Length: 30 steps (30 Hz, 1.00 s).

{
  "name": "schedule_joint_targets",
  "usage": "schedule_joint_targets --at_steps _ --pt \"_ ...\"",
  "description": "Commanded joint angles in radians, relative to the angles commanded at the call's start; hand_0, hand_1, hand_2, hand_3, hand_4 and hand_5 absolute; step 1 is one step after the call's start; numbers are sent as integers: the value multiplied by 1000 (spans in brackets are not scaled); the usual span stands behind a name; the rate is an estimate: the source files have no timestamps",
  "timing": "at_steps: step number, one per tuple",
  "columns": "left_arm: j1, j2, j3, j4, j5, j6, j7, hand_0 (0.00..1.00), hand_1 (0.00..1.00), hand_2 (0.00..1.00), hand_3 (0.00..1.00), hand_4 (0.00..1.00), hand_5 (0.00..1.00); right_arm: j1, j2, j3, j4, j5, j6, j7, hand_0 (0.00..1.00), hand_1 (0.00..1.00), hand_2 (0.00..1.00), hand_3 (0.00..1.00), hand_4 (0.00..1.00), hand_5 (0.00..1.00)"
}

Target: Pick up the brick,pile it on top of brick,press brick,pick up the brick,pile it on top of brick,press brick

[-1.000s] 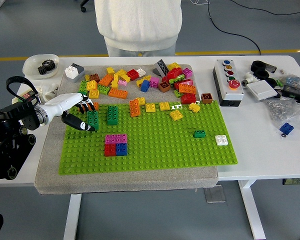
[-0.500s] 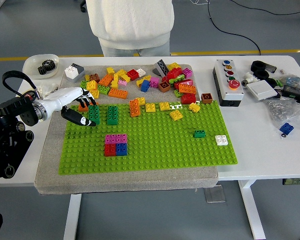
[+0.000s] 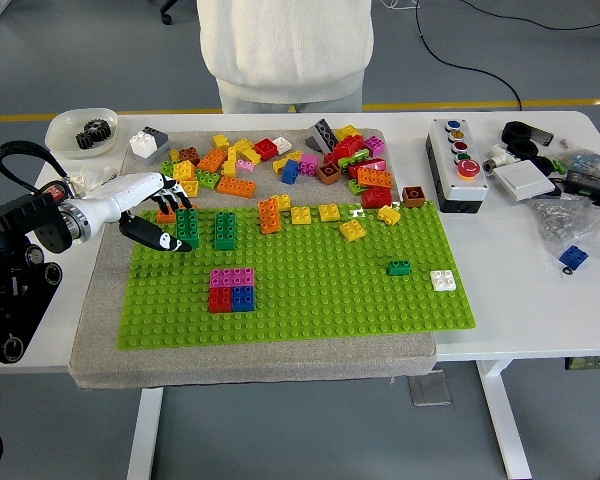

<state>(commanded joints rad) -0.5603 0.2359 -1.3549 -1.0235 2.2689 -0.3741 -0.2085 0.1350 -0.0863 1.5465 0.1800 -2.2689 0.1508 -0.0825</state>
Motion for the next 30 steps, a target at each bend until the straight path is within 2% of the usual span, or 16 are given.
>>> schedule_joint_targets --at_steps 12,30 --pt "45 -6 -5 -72 -27 -19 9 660 560 519 545 688 208 -5 1 -4 0 0 1 2 741 642 714 619 855 415" --pt "115 -40 -31 -178 -54 -32 27 663 562 519 544 693 216 -9 2 -4 0 0 2 1 741 642 714 620 855 414"
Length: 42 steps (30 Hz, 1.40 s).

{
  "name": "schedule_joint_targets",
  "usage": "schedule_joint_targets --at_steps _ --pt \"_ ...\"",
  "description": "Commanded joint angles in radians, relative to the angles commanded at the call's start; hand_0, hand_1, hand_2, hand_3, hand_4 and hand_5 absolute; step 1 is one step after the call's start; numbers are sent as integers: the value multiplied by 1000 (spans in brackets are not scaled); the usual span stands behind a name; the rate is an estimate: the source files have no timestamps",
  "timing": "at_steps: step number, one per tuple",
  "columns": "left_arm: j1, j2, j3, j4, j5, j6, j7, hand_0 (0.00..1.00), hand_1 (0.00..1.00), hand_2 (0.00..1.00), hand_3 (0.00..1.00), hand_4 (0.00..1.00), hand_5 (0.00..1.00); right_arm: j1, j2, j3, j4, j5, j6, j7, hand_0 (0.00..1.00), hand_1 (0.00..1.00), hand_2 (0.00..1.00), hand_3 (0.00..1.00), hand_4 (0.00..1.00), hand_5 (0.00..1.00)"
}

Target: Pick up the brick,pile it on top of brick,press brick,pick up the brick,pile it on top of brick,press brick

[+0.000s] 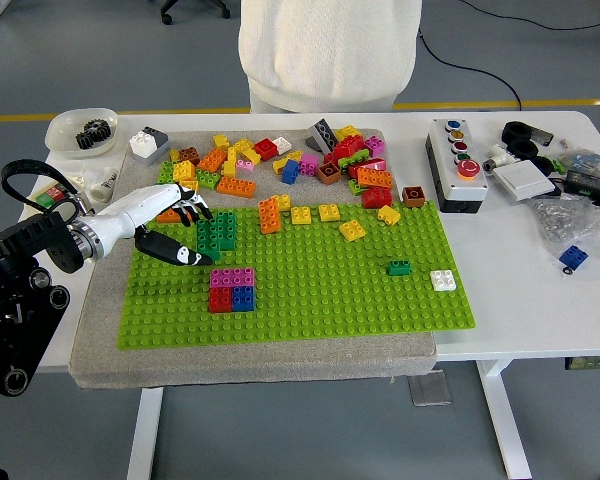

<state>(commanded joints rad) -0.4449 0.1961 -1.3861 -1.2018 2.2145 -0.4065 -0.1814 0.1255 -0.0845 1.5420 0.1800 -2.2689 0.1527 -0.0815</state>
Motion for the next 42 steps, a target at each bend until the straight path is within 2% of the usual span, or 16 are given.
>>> schedule_joint_targets --at_steps 18,31,42 --pt "51 -34 -10 -68 5 10 11 664 562 518 543 694 228 -4 0 2 0 0 -2 1 742 643 715 620 855 414" --pt "86 -38 12 -124 -6 23 12 668 562 519 543 695 236 -4 0 3 0 0 -3 3 741 642 714 620 856 414" --pt "101 -38 48 -136 -11 33 9 672 564 519 543 696 239 -4 1 2 0 0 -3 3 741 642 715 620 856 415"
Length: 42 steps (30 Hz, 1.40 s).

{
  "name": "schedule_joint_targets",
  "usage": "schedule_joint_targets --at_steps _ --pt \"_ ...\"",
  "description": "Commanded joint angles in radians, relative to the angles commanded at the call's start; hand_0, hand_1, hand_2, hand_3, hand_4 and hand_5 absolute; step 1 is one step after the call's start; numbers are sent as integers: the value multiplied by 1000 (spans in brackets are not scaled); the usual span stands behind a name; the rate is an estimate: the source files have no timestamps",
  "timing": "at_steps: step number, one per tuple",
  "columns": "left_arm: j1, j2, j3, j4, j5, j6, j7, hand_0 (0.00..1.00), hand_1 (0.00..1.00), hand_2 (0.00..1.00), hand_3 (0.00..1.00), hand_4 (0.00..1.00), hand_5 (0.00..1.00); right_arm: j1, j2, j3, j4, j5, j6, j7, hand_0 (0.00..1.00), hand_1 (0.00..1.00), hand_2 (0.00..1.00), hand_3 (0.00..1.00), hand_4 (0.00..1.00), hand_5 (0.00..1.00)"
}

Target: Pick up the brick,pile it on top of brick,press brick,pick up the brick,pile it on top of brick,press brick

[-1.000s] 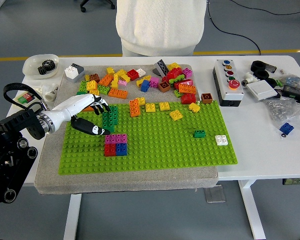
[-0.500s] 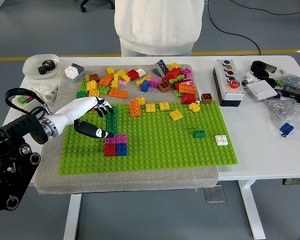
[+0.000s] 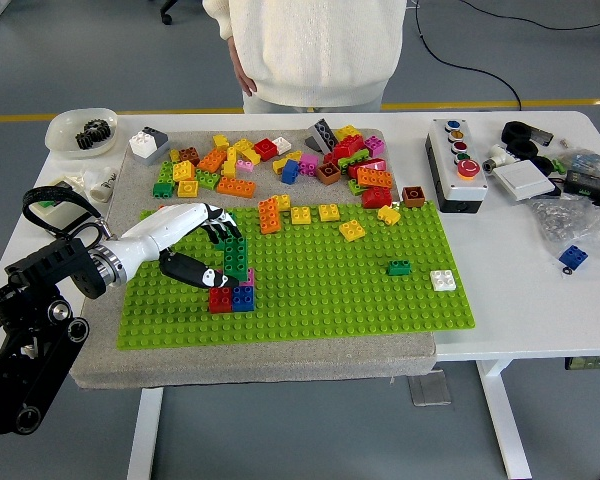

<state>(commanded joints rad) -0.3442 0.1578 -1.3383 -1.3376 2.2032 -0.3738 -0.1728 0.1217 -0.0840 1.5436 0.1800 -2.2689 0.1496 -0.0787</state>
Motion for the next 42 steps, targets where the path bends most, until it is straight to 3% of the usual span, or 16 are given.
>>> schedule_joint_targets --at_steps 24,42 --pt "20 -2 33 7 23 23 -13 674 564 519 543 698 239 -3 3 -12 0 0 1 5 742 642 714 621 857 413" --pt "5 -1 48 40 20 39 -29 678 565 519 543 703 237 -3 4 -10 0 0 0 4 741 642 714 620 856 413"
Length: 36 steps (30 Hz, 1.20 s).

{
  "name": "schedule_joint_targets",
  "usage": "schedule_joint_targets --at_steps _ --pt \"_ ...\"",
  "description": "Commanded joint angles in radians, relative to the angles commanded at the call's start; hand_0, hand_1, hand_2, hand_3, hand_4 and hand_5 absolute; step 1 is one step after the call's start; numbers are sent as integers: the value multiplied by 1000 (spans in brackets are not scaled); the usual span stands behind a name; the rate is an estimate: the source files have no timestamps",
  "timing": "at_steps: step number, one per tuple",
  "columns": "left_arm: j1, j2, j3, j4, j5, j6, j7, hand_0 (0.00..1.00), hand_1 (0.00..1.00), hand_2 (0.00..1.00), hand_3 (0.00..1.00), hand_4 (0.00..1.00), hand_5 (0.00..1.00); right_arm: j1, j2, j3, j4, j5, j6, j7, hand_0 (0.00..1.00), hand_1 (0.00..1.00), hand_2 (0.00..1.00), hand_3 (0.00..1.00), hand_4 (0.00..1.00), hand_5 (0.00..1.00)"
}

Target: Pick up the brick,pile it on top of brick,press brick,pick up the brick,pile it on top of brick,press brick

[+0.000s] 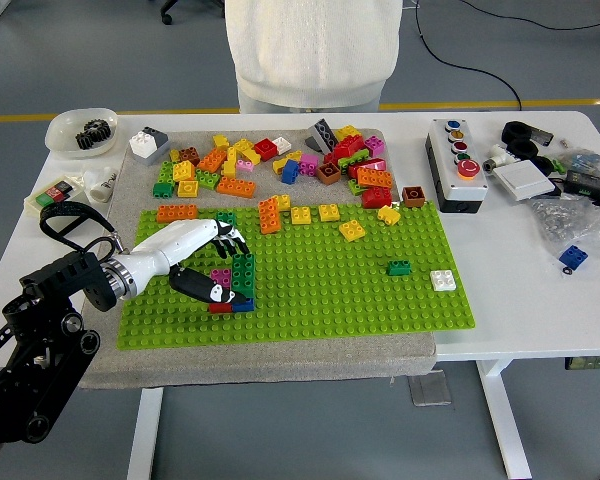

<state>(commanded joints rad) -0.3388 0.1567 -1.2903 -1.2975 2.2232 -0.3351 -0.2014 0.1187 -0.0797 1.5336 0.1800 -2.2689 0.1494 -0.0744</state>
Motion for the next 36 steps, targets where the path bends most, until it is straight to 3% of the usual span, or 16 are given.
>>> schedule_joint_targets --at_steps 36 --pt "-21 1 21 62 -5 17 -18 688 569 518 540 711 236 -3 4 -3 0 0 -2 1 741 641 714 620 857 415"
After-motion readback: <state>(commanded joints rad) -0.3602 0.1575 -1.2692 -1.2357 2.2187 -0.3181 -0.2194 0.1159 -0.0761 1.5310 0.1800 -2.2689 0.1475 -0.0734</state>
